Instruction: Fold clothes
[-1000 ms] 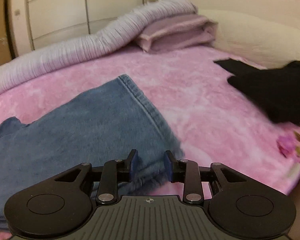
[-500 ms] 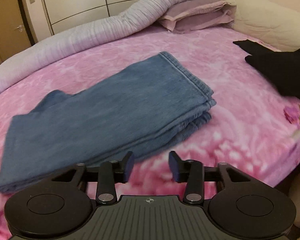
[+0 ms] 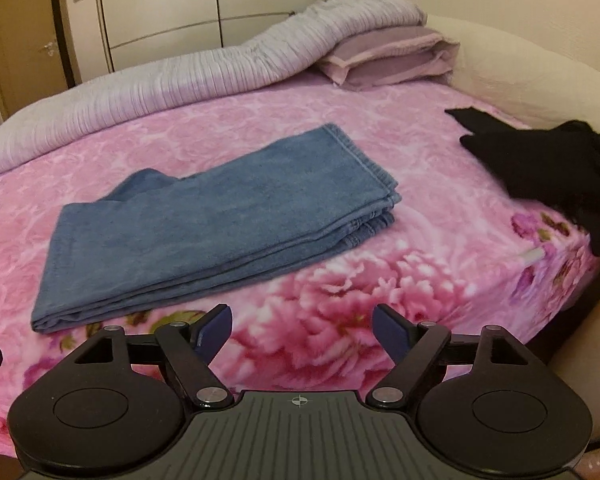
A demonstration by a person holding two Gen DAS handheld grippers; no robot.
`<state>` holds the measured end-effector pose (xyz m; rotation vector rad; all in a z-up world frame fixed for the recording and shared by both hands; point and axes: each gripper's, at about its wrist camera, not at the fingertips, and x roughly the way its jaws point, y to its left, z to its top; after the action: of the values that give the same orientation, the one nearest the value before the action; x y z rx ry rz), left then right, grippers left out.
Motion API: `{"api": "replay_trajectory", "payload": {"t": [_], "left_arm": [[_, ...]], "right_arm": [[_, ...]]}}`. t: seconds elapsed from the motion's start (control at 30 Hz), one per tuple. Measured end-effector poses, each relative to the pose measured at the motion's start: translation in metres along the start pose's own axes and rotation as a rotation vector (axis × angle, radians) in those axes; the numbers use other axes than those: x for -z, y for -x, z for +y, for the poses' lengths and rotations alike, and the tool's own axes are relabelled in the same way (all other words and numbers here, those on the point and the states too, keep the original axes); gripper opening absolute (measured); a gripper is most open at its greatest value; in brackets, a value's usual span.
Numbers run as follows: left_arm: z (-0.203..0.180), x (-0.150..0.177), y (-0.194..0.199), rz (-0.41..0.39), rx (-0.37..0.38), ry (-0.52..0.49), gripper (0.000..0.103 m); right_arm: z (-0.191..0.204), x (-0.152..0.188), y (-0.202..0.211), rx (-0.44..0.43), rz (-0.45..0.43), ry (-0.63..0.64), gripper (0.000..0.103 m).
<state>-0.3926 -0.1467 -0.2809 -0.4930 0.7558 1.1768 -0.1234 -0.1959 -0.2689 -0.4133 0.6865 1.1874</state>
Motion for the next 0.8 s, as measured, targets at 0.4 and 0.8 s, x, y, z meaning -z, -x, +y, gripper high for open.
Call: {"api": "replay_trajectory", "payload": {"t": [0.4,0.8], "left_arm": [[0.002,0.014,0.027,-0.040,0.015,0.008,0.046],[0.084,0.025,-0.020,0.041,0.104,0.236,0.043]], "right_arm": [[-0.012,0.014,0.022,-0.013,-0.042,-0.053,0.082],[0.022,0.022,-0.008,-0.038,-0.142,0.116,0.082]]}}
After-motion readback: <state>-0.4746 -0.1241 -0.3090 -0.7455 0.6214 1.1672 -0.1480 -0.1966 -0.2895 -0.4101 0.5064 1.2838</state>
